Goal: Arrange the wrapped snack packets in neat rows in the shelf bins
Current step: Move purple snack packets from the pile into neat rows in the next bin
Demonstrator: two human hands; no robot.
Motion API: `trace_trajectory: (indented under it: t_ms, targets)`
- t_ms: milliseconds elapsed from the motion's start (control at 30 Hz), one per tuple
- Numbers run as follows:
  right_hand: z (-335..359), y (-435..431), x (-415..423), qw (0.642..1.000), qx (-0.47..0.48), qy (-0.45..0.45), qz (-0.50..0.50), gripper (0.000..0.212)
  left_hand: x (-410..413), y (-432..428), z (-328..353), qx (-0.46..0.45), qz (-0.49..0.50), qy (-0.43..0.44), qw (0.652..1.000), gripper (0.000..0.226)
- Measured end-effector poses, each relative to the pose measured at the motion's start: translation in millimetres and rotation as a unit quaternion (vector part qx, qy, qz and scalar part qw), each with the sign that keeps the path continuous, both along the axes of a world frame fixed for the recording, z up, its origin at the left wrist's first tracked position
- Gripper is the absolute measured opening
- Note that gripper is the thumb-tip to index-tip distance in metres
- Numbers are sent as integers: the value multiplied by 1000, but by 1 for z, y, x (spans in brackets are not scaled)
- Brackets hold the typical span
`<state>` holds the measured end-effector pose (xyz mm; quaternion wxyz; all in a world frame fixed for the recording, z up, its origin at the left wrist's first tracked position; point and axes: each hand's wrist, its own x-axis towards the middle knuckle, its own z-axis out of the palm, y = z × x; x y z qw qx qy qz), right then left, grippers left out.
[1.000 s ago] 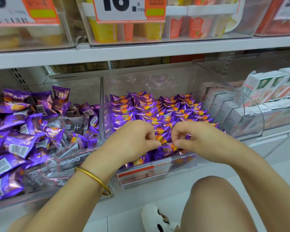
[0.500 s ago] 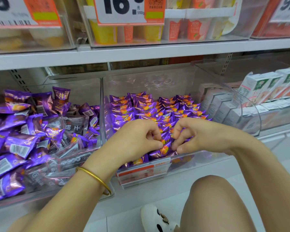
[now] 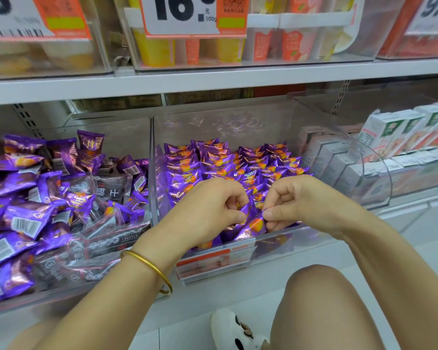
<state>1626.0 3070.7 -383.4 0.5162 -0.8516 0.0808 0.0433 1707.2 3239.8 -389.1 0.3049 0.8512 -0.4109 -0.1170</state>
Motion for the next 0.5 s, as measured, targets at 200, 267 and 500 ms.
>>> trace_trajectory:
  t_ms: [200, 267, 500]
  targets:
    - [-2, 6, 0, 1000, -9, 13, -6, 12, -1, 0, 0, 15, 4, -24, 1000, 13]
    - [-4, 11, 0, 999, -41, 8, -3, 13, -2, -1, 0, 16, 9, -27, 999, 13]
    - [4, 10, -3, 995, -93, 15, 14, 8, -3, 2, 5, 7, 37, -14, 999, 12]
